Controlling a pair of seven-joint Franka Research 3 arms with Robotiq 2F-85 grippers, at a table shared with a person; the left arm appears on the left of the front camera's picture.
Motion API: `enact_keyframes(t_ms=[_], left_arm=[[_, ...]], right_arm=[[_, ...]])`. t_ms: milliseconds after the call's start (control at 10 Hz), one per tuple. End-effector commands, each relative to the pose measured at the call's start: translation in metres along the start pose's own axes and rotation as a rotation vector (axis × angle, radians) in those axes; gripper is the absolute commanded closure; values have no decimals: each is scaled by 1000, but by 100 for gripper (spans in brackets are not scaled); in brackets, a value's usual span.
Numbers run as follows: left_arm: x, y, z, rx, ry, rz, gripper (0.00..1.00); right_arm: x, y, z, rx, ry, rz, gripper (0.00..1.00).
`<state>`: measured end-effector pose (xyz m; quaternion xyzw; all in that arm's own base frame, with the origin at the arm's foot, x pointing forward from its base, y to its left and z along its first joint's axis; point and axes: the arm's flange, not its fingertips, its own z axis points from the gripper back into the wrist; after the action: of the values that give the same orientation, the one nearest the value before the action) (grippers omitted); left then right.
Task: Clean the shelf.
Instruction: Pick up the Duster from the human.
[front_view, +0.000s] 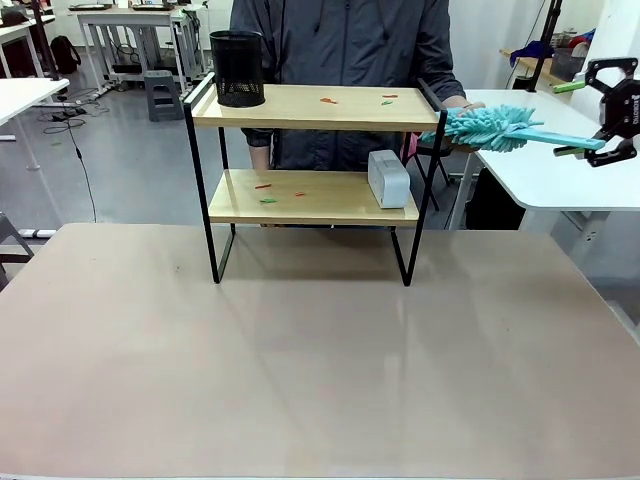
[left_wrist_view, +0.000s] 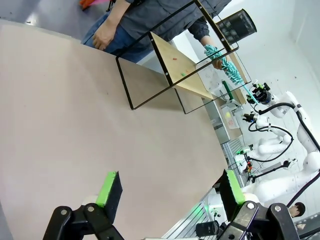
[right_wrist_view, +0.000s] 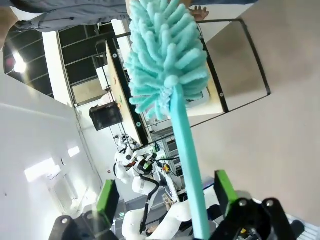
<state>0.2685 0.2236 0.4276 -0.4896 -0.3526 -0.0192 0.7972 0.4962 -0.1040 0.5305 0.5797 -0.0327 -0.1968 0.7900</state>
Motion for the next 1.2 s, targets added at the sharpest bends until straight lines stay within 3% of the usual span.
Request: enact_keyframes(t_ms=[0,100,200,300,500,600,800,1100], left_arm=[[2,0,0,-14,-17,-24,0],[2,0,0,-14,-17,-24,0],[2,0,0,-14,-17,-24,0],[2,0,0,-14,-17,-24,0],[2,0,0,-14,-17,-24,0],[2,0,0,-14,-17,-24,0],[2,0,0,-14,-17,-24,0],[2,0,0,-14,-17,-24,0]], right_arm=[[0,-3,-10,27,-41,55,8],[0,-5,-13,34,-53,52,60],[1,-7,-16,41,-53,47,67],[1,-8,-17,44,-70,53,100],[0,-9,-20,33,-89,59,100],[1,-9,-20,24,-98,61,86],[3,-11,-19,11,-100,56,100],[0,-17,-14,-16,-92,55,100]])
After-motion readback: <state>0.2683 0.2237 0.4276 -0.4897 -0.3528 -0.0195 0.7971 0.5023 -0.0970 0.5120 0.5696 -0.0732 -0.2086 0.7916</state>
